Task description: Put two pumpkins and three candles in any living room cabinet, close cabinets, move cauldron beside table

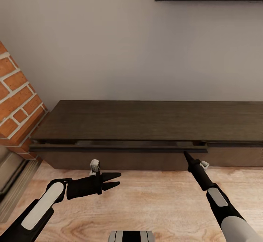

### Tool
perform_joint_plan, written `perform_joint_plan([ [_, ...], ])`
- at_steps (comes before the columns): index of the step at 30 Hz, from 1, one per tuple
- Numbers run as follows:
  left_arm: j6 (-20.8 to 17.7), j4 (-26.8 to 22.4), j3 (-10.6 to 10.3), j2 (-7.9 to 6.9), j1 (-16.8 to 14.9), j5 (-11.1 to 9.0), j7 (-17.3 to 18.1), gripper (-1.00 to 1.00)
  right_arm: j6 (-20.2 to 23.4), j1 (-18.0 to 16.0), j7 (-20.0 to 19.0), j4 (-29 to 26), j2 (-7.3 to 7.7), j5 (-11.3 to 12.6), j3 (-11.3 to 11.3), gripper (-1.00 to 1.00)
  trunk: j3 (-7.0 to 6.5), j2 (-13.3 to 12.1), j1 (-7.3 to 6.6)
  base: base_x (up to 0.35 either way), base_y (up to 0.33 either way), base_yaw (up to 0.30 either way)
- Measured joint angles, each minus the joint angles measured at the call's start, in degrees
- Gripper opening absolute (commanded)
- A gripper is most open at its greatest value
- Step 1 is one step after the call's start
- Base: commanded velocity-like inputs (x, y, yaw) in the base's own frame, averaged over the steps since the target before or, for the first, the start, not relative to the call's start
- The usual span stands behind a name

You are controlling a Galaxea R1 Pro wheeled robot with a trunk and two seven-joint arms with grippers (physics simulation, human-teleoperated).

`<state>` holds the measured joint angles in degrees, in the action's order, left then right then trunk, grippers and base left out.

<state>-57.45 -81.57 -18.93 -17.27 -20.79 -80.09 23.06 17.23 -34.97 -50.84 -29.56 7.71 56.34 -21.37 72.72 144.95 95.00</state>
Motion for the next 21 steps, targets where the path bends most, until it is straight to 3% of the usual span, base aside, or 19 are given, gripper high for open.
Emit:
perform_joint_plan([
  [21, 0.0, 0.0, -0.02, 0.07, 0.0, 0.0, 0.0, 1.0, 0.1, 0.0, 0.41, -0.26, -0.13, 0.04, -0.15, -1.0, 0.0, 0.0, 0.0, -0.01, 0.0, 0.0],
])
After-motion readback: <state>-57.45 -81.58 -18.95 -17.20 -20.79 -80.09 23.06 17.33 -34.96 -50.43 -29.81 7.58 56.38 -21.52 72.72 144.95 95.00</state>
